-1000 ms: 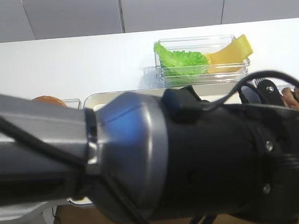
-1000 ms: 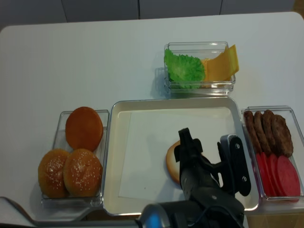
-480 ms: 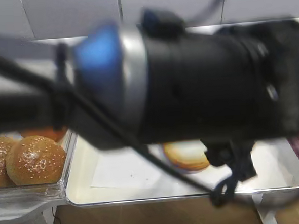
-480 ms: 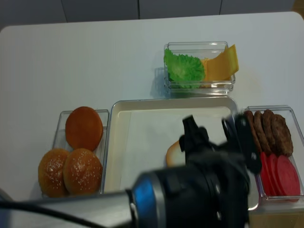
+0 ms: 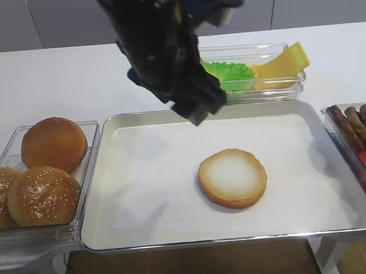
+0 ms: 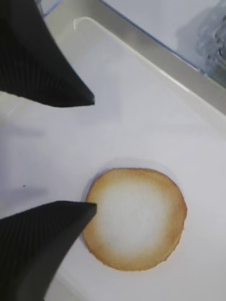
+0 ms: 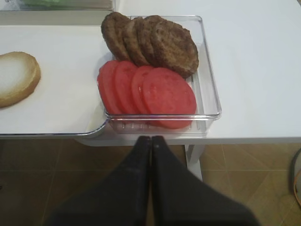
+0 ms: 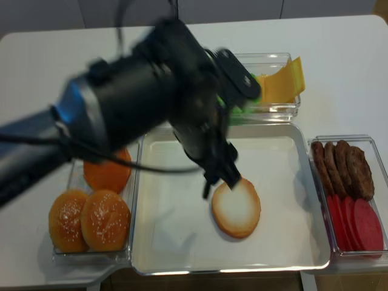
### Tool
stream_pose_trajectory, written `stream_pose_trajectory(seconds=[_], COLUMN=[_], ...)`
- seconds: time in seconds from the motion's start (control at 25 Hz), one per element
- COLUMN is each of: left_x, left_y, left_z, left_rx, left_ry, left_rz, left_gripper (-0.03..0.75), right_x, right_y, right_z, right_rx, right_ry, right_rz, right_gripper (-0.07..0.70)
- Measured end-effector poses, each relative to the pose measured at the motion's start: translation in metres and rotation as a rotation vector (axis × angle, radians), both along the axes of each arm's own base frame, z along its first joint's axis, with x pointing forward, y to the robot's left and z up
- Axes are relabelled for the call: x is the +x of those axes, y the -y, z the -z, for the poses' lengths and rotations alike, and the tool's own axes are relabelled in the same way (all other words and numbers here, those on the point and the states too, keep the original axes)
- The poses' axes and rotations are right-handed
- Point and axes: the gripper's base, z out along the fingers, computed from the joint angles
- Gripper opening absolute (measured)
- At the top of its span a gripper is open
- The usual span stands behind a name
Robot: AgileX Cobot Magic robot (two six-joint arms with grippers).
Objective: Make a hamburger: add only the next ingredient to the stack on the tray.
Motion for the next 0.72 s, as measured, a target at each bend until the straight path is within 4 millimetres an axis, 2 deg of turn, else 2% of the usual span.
stream_pose_trajectory(seconds=[0.2,0.36,0.52,0.72], left_x=[0.027,0.037,0.034,0.012], left_y=[-0.064,-0.12,-0.169,-0.224], left_z=[-0.023,-0.04,-0.059,-0.091], left_rx=[-0.121,-0.147,-0.165,-0.204], left_ry=[-0.071,-0.07,-0.04,0.062], left_rz=[-0.163,-0.317,-0.454,-0.614], left_gripper=[0.454,0.417,0.405,0.402], right_x=[0.0,0.0,0.0,0.0], right_y=[0.0,0.0,0.0,0.0], right_z=[0.0,0.0,0.0,0.0], right_rx=[0.0,0.0,0.0,0.0], right_ry=[0.0,0.0,0.0,0.0], right_rz=[0.0,0.0,0.0,0.0], right_gripper=[-0.049,-0.049,-0.049,-0.049])
